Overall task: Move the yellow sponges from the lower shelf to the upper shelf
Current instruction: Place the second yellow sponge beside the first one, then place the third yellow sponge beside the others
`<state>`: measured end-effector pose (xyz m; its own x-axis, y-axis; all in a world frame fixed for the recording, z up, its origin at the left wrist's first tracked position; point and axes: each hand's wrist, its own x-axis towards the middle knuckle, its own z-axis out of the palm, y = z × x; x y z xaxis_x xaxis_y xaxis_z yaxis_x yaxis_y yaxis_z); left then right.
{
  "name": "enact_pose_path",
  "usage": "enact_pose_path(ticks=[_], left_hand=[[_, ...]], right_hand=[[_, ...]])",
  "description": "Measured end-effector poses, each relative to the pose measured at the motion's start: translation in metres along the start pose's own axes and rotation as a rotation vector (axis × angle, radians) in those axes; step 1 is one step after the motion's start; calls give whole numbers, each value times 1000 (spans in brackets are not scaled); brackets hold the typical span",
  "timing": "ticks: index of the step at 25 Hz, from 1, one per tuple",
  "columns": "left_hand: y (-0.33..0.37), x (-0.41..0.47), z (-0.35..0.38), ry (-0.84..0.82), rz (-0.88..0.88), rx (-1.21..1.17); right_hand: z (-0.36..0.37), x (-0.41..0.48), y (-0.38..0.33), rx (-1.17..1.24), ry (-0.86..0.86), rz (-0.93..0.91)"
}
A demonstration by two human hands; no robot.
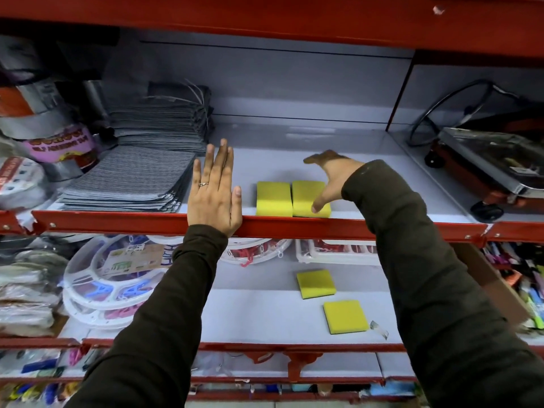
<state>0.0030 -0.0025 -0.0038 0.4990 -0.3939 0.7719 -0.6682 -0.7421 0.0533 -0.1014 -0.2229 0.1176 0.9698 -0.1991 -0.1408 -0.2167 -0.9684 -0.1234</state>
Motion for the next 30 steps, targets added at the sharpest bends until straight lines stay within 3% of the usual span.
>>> enact_pose_path(ticks=[2,4,7,10,12,14,19,24,30], left_hand=[[0,-1,0,-2,-3,0],[1,-1,0,1,-7,4],[1,-2,0,9,-12,0],[1,-2,1,15,-21,10],[1,-1,2,19,-20,16],[1,-1,3,24,-10,12],[-1,0,4,49,8,-2],[0,0,5,64,17,-19],[-1,-1,5,61,15,-7]], right_hand=[[-9,-32,-2,106,149,-81],[-7,-66,-8,212,160,-161],[37,-92,-16,324,-105,-146],[107,-68,-9,167,-456,55],[159,-38,9,80,-551,219],[204,-13,29,89,-544,369],[283,18,53,124,-330,612],[300,29,46,81,-281,602],[283,13,20,36,-397,370]])
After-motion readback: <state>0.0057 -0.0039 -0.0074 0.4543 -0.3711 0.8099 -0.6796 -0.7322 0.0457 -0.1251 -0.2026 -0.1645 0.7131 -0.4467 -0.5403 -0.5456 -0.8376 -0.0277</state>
